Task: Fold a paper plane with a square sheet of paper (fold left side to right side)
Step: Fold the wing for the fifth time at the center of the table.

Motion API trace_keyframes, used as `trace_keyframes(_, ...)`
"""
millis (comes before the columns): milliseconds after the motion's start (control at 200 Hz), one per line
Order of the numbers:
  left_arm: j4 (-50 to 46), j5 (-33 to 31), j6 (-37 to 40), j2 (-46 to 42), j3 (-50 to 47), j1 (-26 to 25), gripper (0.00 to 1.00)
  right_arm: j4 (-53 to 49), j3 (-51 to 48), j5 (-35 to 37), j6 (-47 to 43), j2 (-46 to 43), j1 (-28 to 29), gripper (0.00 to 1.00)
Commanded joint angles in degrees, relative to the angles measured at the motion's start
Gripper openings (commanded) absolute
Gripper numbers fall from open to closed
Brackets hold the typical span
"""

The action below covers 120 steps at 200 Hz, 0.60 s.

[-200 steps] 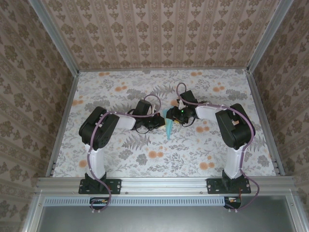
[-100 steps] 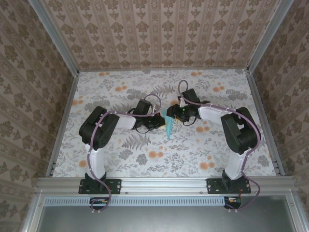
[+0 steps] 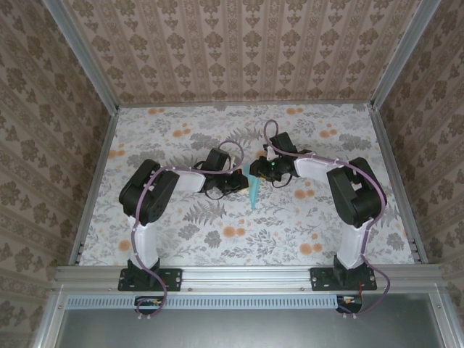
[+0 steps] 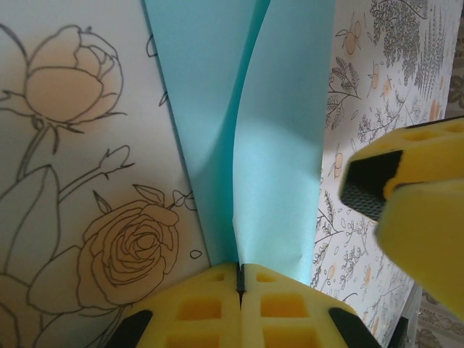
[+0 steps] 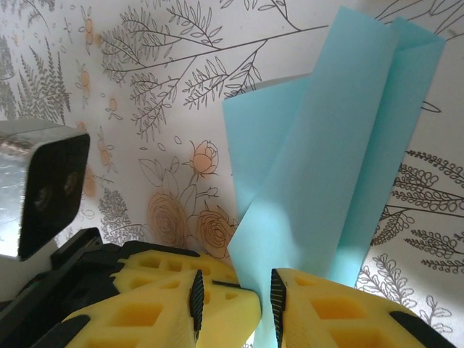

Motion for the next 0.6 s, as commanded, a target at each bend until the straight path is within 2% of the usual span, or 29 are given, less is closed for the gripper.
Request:
trace_keyframes(0, -6.12, -4.52, 2.20, 1.53, -0.28, -0.03, 0.00, -0.88, 1.85, 0.10, -1.13, 1.96, 0.27, 0.33)
trace_keyframes(595, -8.72, -6.10, 2.15, 1.63, -0.03, 0.15, 0.00, -4.25, 2.19, 2.71, -2.27, 5.39, 0.18, 0.33)
